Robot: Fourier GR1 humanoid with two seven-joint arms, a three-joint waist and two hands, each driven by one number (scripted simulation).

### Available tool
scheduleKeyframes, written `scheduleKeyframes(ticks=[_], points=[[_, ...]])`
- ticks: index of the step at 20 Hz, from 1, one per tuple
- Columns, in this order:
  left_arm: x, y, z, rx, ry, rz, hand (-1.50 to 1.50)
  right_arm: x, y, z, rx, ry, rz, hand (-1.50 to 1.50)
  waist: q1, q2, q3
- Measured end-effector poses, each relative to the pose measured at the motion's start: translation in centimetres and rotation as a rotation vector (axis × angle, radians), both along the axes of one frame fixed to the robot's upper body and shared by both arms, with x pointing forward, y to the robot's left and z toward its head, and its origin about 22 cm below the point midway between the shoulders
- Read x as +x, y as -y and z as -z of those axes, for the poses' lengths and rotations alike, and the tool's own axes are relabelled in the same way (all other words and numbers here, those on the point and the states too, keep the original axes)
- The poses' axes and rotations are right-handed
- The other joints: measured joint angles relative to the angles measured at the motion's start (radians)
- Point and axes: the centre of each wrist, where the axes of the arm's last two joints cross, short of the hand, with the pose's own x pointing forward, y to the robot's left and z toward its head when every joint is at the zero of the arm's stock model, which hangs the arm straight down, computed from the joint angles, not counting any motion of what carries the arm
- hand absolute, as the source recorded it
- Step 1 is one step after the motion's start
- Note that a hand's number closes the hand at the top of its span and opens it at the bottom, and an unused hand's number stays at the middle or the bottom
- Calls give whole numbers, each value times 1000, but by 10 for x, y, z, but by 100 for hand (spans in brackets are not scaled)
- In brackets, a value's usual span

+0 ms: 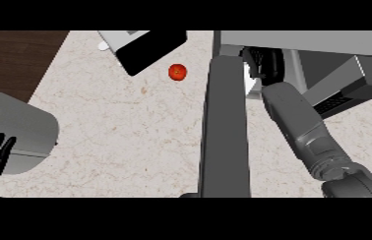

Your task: Pick up the milk, place it into the microwave and close the microwave

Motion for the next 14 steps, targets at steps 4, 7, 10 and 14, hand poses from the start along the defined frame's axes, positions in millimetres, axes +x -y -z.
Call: scheduleKeyframes(ticks=[4,7,10,14], points=[[2,3,2,2,-9,9,-150,0,9,-1,9,-4,48,150,8,4,1],[6,5,2,5,-8,18,-150,-2,18,3,9,-15,83,150,14,9,2],[9,5,3,2,-12,22,-150,-4,32,5,-7,-28,106,150,20,14,2],[15,6,4,1,-16,29,-150,-5,41,7,-8,-48,138,150,28,21,3]])
